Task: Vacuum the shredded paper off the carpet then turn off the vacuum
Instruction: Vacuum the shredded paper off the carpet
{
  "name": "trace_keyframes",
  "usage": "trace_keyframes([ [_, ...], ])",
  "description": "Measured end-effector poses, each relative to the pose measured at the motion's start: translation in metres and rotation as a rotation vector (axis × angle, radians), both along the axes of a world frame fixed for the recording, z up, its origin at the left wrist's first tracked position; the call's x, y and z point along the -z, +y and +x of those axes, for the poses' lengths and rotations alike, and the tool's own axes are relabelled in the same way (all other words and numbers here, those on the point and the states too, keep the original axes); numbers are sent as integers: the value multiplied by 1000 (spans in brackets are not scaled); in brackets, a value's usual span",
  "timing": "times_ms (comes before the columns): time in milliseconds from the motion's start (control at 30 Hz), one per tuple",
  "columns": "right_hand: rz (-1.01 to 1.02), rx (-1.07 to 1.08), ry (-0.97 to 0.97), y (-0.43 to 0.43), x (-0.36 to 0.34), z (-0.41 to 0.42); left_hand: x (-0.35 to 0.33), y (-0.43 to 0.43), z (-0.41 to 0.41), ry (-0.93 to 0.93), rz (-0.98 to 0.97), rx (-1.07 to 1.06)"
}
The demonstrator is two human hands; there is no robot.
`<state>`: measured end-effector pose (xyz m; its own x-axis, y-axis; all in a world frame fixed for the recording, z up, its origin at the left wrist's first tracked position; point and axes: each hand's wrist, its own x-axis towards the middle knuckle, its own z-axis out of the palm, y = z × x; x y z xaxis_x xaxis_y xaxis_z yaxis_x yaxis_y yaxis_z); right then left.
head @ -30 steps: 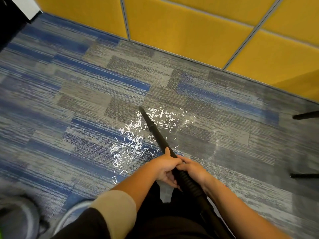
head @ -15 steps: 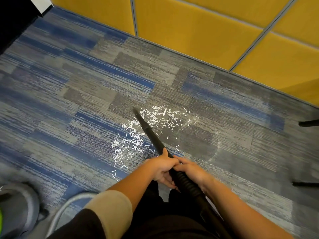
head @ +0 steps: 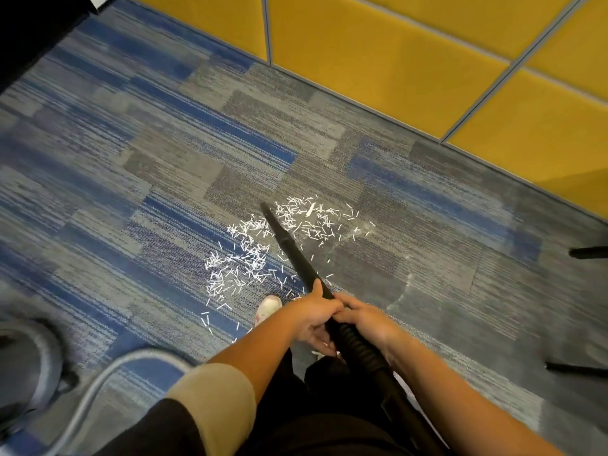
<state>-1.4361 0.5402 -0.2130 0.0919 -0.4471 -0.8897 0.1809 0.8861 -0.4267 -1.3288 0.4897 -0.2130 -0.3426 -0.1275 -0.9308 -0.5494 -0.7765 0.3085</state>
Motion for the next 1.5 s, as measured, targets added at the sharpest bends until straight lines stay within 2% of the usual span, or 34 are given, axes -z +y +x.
trace_keyframes([
  [133,3,-75,40,1,3,-1,-2,4,0,-3,-11,-26],
  [500,-8,-23,11,7,-11,-24,-1,11,-22,30,-7,-27],
  [767,-10,-94,13,7,-3,-19,4,17,-15,5,-17,-72],
  [1500,-1,56,19,25,-12,-55,10,20,-57,47,6,14],
])
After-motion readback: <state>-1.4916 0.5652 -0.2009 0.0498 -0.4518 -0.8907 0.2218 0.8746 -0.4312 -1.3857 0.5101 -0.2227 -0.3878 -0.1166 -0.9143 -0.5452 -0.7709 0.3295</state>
